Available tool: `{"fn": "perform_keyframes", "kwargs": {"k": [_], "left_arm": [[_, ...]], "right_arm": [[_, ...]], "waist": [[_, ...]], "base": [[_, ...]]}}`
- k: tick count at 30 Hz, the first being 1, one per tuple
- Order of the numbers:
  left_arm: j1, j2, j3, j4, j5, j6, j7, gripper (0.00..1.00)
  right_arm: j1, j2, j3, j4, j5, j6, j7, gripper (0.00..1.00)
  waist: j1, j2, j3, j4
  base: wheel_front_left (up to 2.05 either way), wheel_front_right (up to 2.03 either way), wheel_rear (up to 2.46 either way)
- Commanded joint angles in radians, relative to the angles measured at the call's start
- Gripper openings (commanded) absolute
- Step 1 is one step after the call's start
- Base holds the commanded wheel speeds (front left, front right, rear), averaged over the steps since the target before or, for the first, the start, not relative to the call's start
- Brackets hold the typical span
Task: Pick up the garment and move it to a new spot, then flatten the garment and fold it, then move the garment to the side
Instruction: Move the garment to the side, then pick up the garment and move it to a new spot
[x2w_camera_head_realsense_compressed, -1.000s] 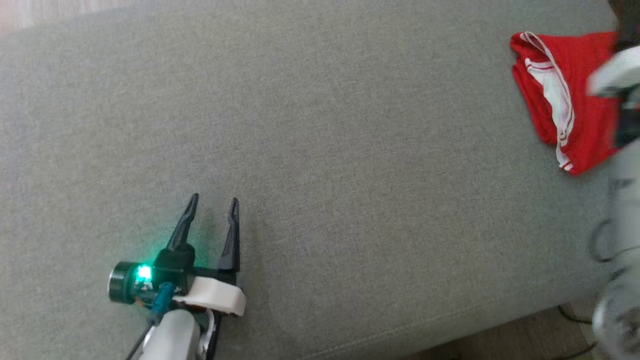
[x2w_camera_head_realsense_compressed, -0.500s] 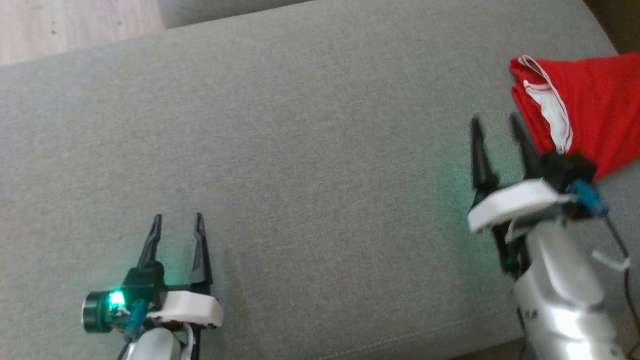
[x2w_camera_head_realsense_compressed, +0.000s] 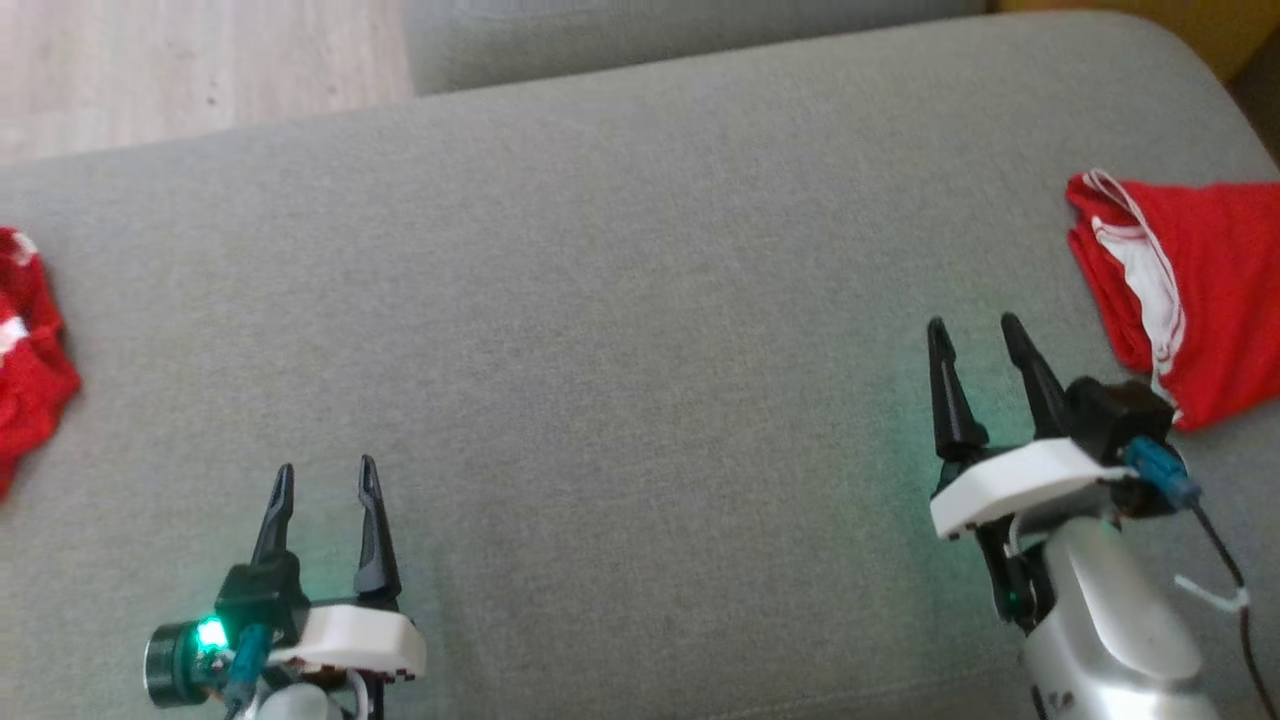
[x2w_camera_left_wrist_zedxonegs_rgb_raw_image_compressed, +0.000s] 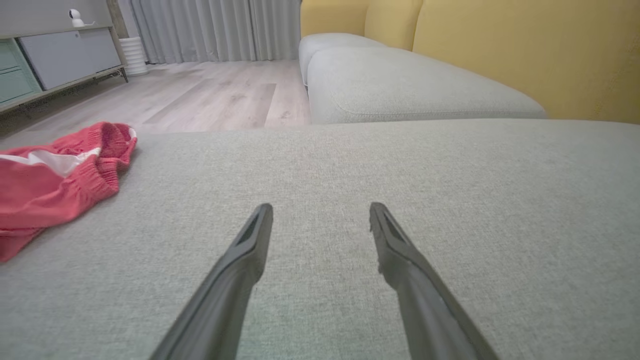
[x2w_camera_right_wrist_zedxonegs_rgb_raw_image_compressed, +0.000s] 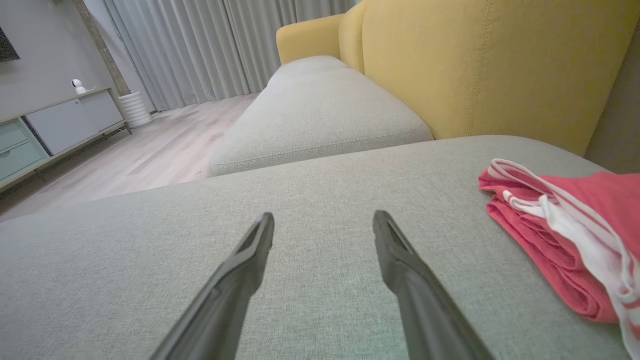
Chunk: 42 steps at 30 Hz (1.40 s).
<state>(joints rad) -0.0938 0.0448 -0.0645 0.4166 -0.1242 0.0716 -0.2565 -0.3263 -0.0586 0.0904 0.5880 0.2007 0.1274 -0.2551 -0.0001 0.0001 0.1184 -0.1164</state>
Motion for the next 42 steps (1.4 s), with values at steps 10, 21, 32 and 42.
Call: {"fn": "perform_keyframes", "kwargs": {"k": [10, 21, 32, 42], "left_arm": [[0.032, 0.005, 0.037, -0.021, -0.009, 0.006, -0.005, 1.0], [0.054, 0.005, 0.033, -0.027, -0.017, 0.011, -0.005, 1.0], [0.066, 0.005, 0.032, -0.038, -0.015, 0.018, -0.005, 1.0], [0.076, 0.005, 0.038, -0.039, -0.007, 0.014, -0.005, 1.0]], "right_arm": [[0.031, 0.008, 0.019, -0.028, -0.004, 0.003, -0.007, 1.0], [0.062, 0.008, 0.005, -0.026, -0.006, 0.003, -0.007, 1.0], [0.073, 0.008, 0.047, -0.015, 0.015, 0.003, -0.007, 1.0], [0.086, 0.008, 0.063, -0.001, 0.016, 0.003, -0.007, 1.0]], "waist": [[0.0001, -0.0001, -0.064, 0.03], [0.0001, -0.0001, -0.089, 0.042], [0.0001, -0.0001, -0.1, 0.058], [0.0001, -0.0001, -0.107, 0.091]], "base": [[0.0, 0.0, 0.0], [0.0, 0.0, 0.0], [0.0, 0.0, 0.0], [0.0, 0.0, 0.0]]}}
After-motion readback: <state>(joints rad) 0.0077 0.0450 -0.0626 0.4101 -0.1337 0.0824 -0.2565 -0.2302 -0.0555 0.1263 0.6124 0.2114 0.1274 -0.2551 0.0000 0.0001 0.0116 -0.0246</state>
